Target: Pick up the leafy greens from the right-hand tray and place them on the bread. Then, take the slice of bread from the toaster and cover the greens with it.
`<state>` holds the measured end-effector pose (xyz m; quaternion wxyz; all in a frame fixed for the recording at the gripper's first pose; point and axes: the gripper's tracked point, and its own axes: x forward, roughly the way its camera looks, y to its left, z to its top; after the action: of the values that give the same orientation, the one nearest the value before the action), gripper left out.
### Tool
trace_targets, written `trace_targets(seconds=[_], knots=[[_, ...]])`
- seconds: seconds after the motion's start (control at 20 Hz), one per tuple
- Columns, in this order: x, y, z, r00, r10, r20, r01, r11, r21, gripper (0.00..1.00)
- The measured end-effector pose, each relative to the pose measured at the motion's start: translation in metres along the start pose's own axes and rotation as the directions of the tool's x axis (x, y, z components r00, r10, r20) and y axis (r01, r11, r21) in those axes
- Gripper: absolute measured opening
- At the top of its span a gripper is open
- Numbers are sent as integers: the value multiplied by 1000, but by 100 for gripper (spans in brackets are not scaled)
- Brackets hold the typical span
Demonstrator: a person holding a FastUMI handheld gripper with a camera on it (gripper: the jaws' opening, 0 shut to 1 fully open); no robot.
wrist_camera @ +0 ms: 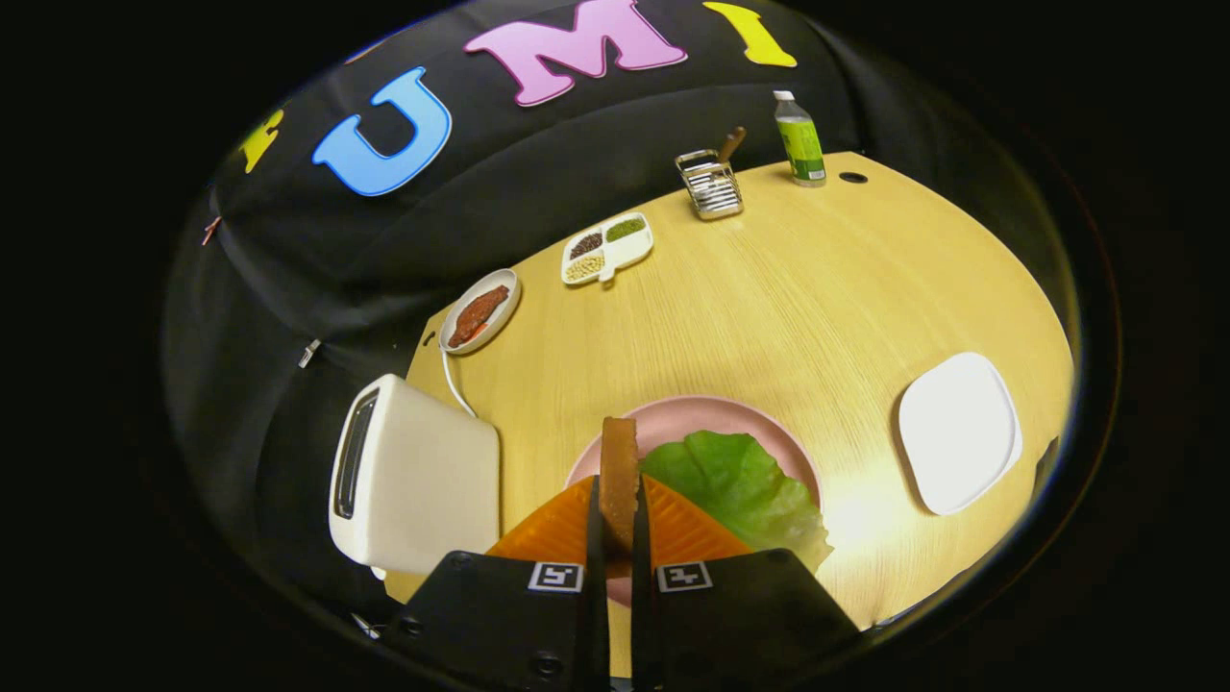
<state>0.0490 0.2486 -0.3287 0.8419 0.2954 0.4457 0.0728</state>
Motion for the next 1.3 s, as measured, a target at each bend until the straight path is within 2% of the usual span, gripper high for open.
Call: trace_targets(seconds=[0.2,0.45,0.55,0.65,0.7,0.8,0.85,1.0,1.1,1.3], knots=[[8,-49,-5,994,-108,-16,107,993,-54,14],[17,-68,-15,983,-179,-52,170,976,-136,16],[23,-74,-18,975,-214,-53,197,954,-225,23],[24,-81,-18,965,-260,-34,232,905,-356,32],[25,-82,-18,964,-264,-25,233,889,-394,40],[31,-78,-13,964,-264,-9,231,859,-456,49],[32,-81,-11,964,-267,-6,231,847,-478,49],[33,-86,-5,964,-266,-7,225,831,-509,64],[32,-87,-2,965,-262,-13,218,827,-519,67],[27,-88,6,972,-236,5,206,839,-504,83]])
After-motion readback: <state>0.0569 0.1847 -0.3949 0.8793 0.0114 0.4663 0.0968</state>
